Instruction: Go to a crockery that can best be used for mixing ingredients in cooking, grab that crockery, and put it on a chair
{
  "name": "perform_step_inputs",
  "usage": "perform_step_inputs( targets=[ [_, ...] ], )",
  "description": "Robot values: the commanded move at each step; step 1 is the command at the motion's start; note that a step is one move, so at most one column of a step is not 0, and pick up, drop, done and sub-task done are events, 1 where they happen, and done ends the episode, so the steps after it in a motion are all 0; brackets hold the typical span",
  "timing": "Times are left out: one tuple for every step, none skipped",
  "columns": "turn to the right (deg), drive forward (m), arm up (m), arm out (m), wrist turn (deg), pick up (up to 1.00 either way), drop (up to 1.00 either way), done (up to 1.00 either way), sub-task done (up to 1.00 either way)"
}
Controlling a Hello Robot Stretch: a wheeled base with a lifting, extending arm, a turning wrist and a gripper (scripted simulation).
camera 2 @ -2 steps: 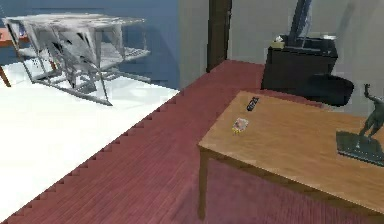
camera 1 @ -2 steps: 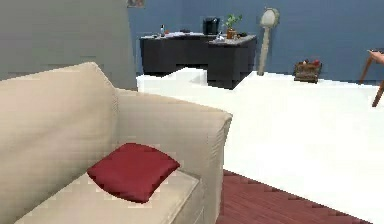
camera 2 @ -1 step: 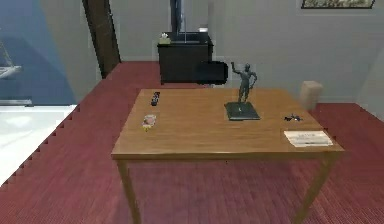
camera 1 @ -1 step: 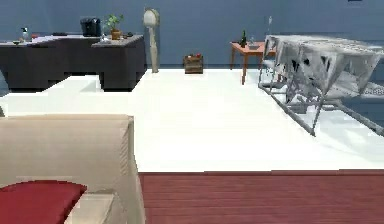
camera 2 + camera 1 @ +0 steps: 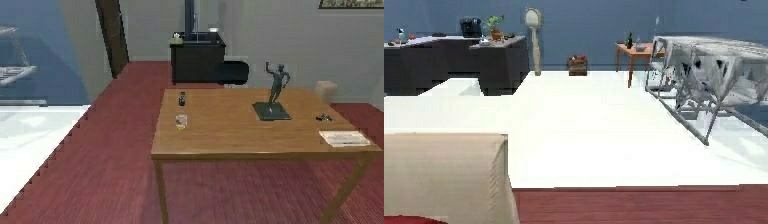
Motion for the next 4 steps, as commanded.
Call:
perform_step_inputs(
  targets=[
    [27.0,0.00,0.00,0.00,0.0,0.00,0.00,0.00,0.00],
    [0.0,0.40,0.00,0.00,0.0,0.00,0.00,0.00,0.00],
    [-15.0,0.00,0.00,0.00,0.0,0.00,0.00,0.00,0.00],
    [0.0,1.00,0.00,0.00,0.0,0.00,0.00,0.00,0.00]
  ],
)
